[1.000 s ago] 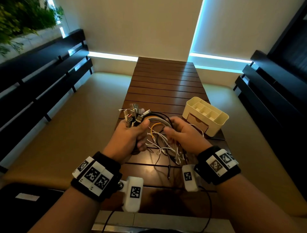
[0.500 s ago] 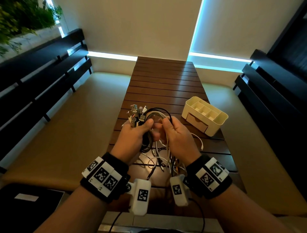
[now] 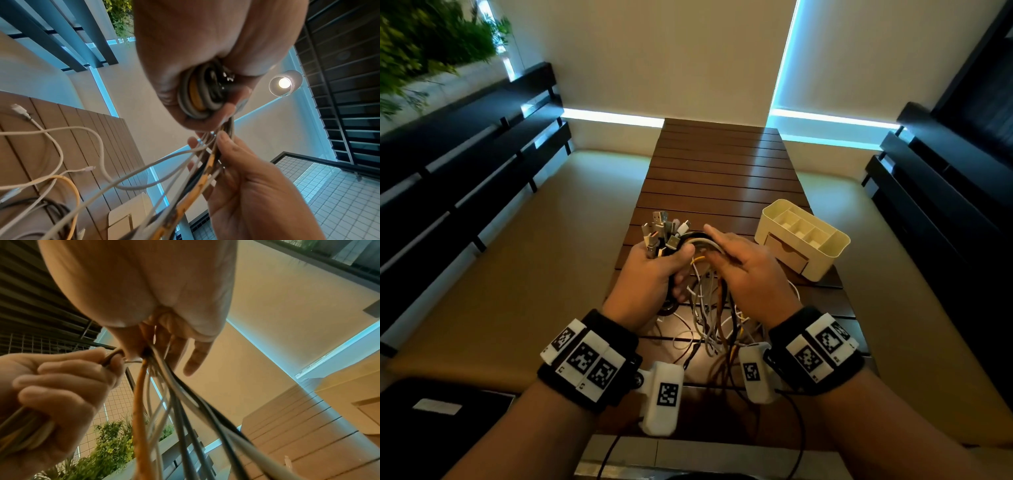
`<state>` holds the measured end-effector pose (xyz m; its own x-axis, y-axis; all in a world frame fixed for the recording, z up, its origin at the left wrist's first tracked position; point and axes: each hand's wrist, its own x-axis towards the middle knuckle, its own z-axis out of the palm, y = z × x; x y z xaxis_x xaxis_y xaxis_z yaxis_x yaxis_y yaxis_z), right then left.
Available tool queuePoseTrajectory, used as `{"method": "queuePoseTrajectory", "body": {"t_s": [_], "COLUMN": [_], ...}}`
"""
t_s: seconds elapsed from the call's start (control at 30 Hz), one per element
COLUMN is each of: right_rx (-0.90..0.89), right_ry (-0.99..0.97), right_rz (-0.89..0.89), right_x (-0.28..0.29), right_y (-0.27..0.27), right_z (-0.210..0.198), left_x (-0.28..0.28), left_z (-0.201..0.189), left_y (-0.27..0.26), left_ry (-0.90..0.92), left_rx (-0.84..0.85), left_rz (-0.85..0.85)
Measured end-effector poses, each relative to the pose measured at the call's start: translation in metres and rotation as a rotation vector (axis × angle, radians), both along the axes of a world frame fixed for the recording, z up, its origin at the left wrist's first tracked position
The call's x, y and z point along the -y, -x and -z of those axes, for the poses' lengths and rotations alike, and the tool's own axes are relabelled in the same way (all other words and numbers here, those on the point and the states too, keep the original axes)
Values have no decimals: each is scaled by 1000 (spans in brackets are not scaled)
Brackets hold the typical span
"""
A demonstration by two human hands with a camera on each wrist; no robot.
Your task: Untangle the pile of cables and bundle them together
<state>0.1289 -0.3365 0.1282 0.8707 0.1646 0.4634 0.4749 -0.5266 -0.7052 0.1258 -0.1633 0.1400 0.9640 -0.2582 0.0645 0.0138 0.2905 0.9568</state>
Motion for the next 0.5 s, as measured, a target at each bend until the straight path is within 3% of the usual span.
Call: {"method": "queuePoseTrajectory", "body": {"t_s": [0.17, 0.27, 0.5], "right_rx": [-202, -144, -179], "right_ry": [-200, -174, -424], "right_rz": [-133, -67, 27], "right_x": [3, -1, -9], "right_y": [3, 2, 9], "right_z": [-12, -11, -10], "left_x": [0, -2, 4], "left_z": [0, -3, -6], "left_y": [-1, -1, 7], "left_ry": [-9, 36, 135], "left_rx": [21, 31, 30], "left_rz": [4, 37, 61]}}
